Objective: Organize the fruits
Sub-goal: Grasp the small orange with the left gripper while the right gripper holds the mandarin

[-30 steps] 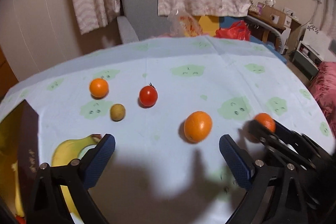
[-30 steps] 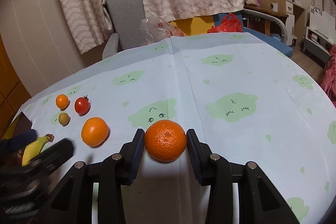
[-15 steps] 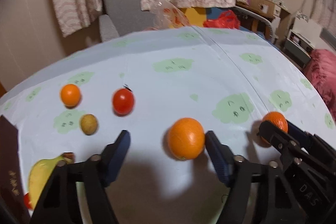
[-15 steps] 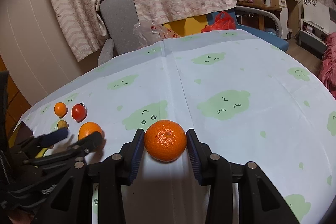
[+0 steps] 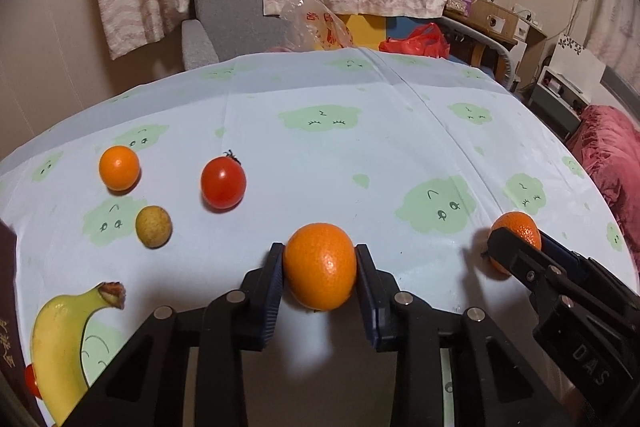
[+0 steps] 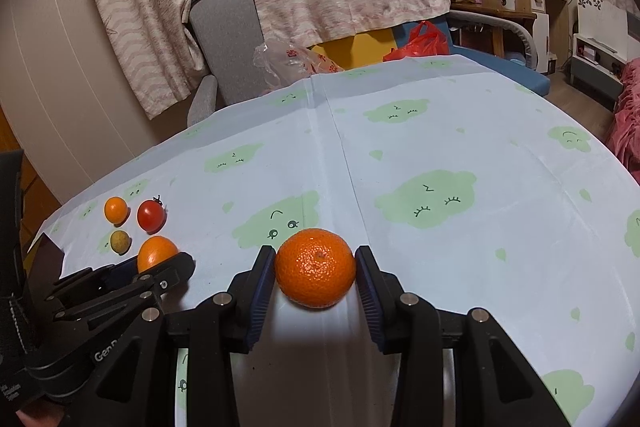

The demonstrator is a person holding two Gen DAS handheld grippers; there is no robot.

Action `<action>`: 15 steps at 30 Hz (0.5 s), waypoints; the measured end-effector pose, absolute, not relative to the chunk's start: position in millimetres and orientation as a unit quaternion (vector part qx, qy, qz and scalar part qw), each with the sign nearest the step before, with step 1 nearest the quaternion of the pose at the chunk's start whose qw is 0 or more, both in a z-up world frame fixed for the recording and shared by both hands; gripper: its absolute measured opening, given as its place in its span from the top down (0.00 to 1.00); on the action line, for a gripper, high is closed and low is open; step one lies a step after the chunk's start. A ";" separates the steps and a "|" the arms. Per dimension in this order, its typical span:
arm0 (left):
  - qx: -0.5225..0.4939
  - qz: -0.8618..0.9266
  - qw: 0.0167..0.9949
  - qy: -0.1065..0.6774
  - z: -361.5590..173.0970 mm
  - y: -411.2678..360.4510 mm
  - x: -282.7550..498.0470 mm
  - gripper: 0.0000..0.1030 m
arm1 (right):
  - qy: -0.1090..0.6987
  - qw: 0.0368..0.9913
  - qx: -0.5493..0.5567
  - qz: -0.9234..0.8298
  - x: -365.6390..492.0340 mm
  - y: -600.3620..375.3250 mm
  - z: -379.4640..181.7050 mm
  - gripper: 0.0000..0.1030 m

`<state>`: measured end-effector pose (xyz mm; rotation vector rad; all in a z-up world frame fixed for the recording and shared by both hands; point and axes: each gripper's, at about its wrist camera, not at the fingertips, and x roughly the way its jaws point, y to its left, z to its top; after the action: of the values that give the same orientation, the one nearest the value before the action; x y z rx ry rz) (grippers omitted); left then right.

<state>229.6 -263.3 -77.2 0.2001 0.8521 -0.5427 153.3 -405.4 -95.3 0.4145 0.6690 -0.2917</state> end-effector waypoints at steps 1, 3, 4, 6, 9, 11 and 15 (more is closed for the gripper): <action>0.093 -0.257 0.871 0.408 -77.4 -260.9 229.7 0.67 | 0.325 0.913 0.200 -0.142 153.2 -405.0 -95.2 0.60; 0.085 -0.248 0.875 0.406 -76.8 -255.1 227.8 0.67 | 0.325 0.914 0.198 -0.144 153.2 -403.7 -94.9 0.60; 0.085 -0.240 0.880 0.400 -75.7 -251.6 224.4 0.67 | 0.326 0.914 0.196 -0.145 153.3 -402.8 -94.8 0.60; 0.089 -0.235 0.889 0.383 -71.5 -246.9 215.1 0.67 | 0.326 0.914 0.193 -0.146 153.2 -401.5 -94.5 0.60; 0.102 -0.237 0.901 0.350 -63.4 -243.9 196.9 0.67 | 0.326 0.914 0.188 -0.149 153.5 -399.5 -93.9 0.60; 0.113 -0.240 0.905 0.332 -60.1 -243.6 185.6 0.67 | 0.326 0.915 0.184 -0.153 153.6 -398.1 -93.2 0.60; 0.116 -0.243 0.907 0.325 -59.4 -236.6 172.8 0.67 | 0.324 0.915 0.179 -0.158 152.4 -397.3 -91.7 0.60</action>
<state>172.8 -236.6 -59.4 0.2399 0.6708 -0.5016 152.4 -397.3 -91.7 0.3690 0.6662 -0.3255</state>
